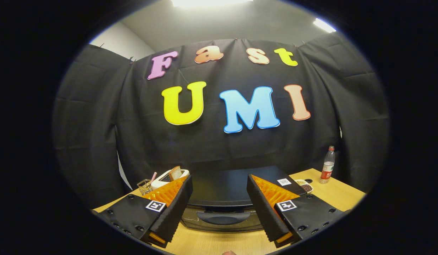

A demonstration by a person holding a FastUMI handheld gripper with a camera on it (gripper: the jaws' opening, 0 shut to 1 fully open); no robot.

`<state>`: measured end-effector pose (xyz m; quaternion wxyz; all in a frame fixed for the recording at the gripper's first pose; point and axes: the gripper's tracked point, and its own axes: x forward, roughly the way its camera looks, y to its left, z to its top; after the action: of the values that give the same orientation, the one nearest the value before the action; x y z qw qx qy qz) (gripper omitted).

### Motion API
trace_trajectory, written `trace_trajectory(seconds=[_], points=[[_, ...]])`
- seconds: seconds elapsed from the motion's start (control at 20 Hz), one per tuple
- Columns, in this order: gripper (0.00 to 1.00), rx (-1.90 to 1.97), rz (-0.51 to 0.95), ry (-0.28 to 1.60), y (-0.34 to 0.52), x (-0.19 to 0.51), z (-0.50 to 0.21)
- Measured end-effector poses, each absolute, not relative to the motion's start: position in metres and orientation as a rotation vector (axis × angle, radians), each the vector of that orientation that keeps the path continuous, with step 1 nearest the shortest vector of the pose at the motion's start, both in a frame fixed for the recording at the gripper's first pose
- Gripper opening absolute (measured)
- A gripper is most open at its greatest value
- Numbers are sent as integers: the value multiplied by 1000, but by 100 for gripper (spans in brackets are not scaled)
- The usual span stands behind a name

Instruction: Open the toaster oven, put the food inside, and close the toaster oven door.

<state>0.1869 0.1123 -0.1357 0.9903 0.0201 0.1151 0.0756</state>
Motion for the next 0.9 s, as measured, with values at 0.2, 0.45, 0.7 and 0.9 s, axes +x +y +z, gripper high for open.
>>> trace_trajectory(seconds=[0.2, 0.45, 0.7, 0.9], points=[[98, 23, 152, 288, 117, 201, -166], [98, -15, 151, 347, 119, 206, -196], [98, -40, 130, 395, 115, 204, -219], [97, -53, 107, 411, 114, 201, -230]])
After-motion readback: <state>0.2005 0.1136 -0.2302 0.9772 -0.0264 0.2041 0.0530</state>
